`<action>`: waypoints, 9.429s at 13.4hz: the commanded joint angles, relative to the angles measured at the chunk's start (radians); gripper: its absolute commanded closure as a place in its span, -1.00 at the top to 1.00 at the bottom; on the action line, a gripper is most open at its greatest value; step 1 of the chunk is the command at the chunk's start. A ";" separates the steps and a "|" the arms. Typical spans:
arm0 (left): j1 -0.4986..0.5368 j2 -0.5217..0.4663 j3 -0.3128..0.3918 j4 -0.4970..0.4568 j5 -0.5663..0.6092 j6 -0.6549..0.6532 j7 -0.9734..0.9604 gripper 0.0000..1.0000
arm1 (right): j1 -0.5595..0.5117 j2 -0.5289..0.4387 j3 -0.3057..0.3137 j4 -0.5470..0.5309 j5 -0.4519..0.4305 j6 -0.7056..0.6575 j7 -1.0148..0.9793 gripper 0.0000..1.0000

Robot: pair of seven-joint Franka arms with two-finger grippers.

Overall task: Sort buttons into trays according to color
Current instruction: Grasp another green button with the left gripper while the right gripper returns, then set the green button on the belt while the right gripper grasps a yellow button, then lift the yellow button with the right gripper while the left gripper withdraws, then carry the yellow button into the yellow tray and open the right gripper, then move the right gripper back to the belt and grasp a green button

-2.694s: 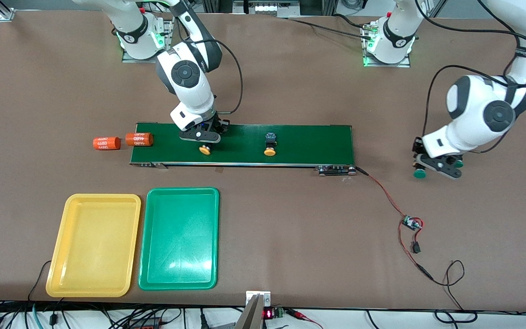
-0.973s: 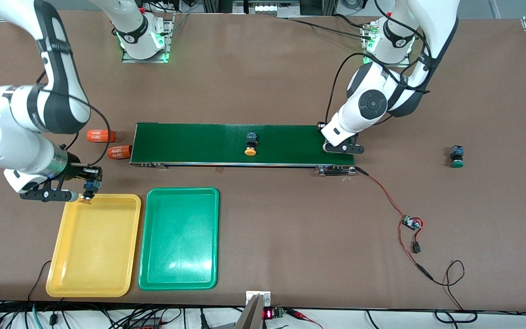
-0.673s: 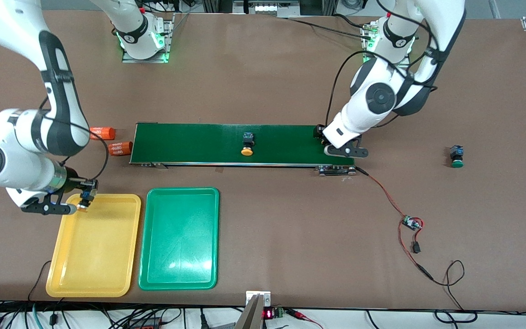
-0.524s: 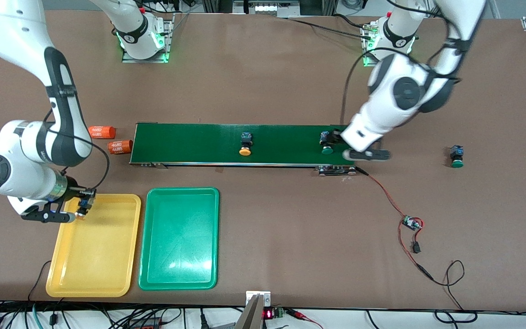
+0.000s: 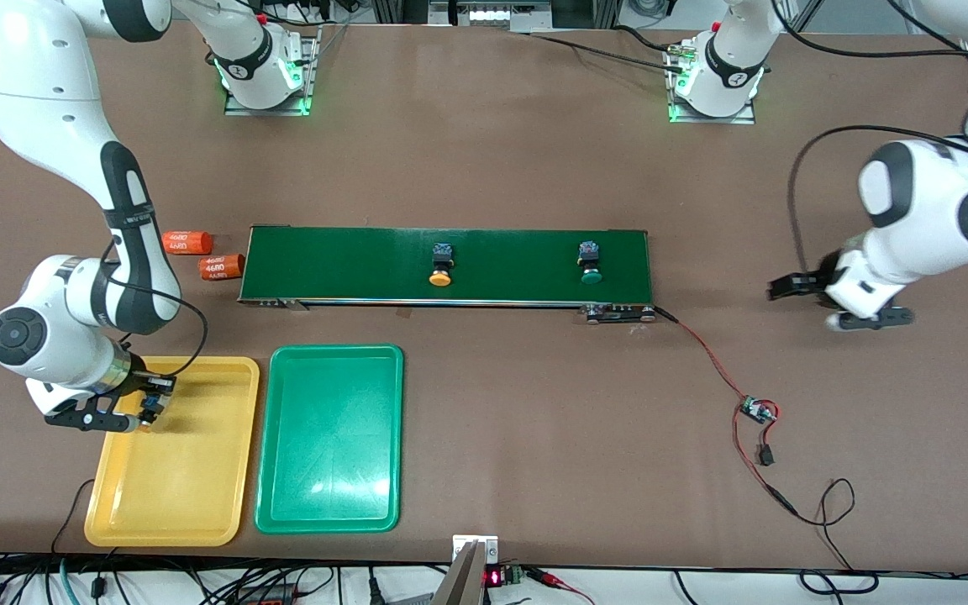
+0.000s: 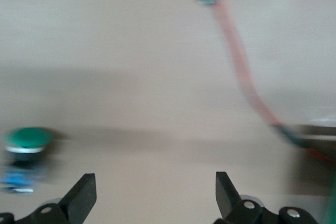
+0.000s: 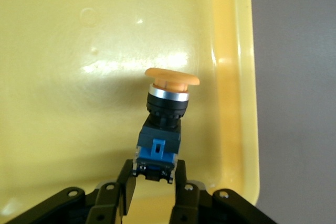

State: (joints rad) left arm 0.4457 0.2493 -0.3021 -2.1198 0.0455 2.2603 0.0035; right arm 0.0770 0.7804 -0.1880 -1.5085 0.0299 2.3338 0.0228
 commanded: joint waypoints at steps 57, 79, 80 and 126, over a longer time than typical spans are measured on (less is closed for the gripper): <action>-0.487 0.093 -0.160 0.020 -0.139 -0.068 -0.482 -1.00 | 0.119 -0.613 0.450 -0.768 -0.113 0.114 0.470 1.00; -0.483 -0.059 0.130 0.165 -0.075 -0.044 -0.260 1.00 | 0.040 -0.521 0.403 -0.473 -0.116 -0.022 0.294 -0.89; -0.476 -0.064 0.159 0.199 -0.038 -0.065 -0.226 1.00 | 0.038 -0.509 0.372 -0.431 -0.116 -0.054 0.245 -0.89; -0.361 -0.096 0.212 0.767 -0.049 -0.863 -0.085 1.00 | 0.032 -0.744 0.390 -0.728 -0.090 -0.096 0.408 1.00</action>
State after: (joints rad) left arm 0.0896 0.0906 -0.0922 -1.4047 -0.0017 1.3822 -0.0781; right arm 0.1171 0.0398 0.1726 -2.1974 -0.0698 2.2113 0.3658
